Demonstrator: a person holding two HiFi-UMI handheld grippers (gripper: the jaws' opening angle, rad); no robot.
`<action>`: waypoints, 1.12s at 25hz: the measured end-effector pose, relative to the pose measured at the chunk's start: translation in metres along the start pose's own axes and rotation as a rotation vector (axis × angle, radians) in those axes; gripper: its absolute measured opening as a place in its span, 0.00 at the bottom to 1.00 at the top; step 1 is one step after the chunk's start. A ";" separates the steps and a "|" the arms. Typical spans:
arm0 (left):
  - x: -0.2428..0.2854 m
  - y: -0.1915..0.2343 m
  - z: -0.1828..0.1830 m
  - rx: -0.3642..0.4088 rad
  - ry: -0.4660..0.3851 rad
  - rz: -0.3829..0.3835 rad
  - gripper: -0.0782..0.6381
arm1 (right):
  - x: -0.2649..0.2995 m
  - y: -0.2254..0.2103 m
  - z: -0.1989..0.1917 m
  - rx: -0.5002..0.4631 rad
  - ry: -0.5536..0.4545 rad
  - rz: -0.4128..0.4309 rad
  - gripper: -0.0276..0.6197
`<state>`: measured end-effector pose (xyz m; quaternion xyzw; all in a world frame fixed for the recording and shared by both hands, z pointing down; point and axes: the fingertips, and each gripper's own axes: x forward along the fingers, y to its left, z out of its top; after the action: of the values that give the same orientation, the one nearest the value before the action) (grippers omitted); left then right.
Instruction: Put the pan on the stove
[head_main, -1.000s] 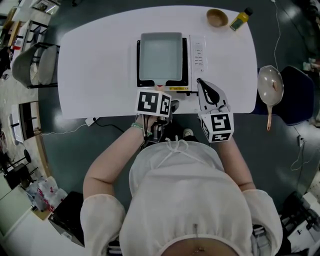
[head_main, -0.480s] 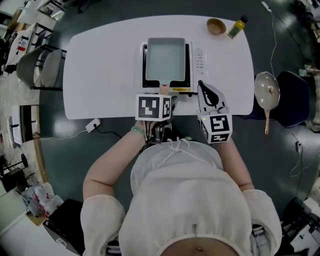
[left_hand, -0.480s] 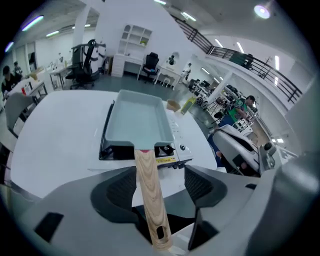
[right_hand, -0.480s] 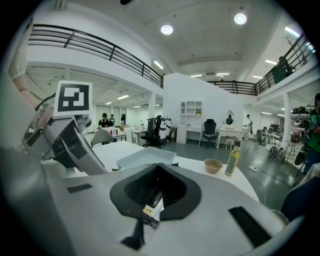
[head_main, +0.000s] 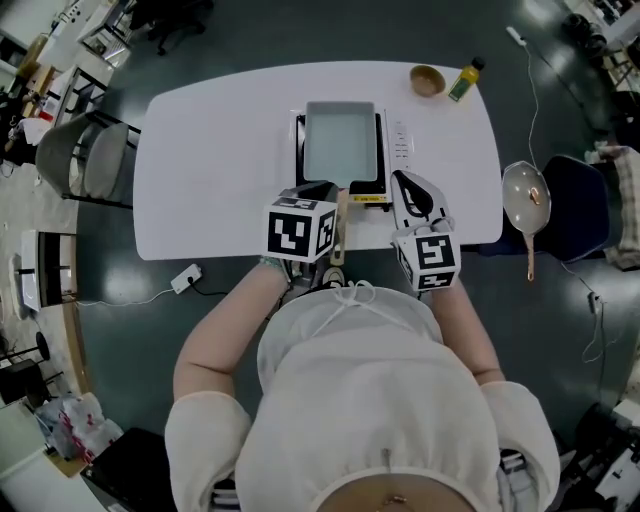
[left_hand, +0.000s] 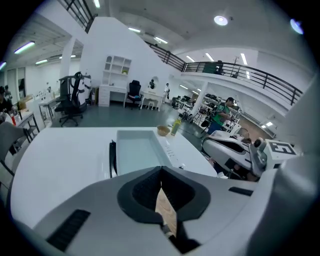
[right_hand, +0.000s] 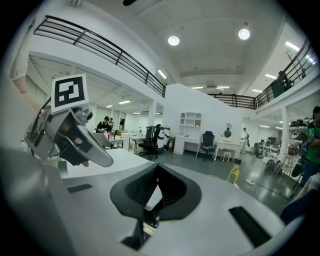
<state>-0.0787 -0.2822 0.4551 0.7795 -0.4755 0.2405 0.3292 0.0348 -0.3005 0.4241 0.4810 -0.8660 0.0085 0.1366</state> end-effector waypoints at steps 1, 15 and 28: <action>-0.002 0.005 0.005 0.029 -0.028 0.011 0.14 | 0.001 0.000 0.002 -0.002 -0.007 -0.008 0.05; -0.084 0.025 0.080 0.367 -0.607 0.000 0.14 | 0.005 0.006 0.032 -0.036 -0.126 -0.049 0.05; -0.100 0.029 0.069 0.443 -0.695 -0.043 0.14 | -0.004 0.016 0.055 -0.048 -0.205 -0.001 0.05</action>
<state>-0.1441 -0.2849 0.3484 0.8762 -0.4786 0.0525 -0.0217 0.0112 -0.2962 0.3722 0.4764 -0.8751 -0.0617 0.0589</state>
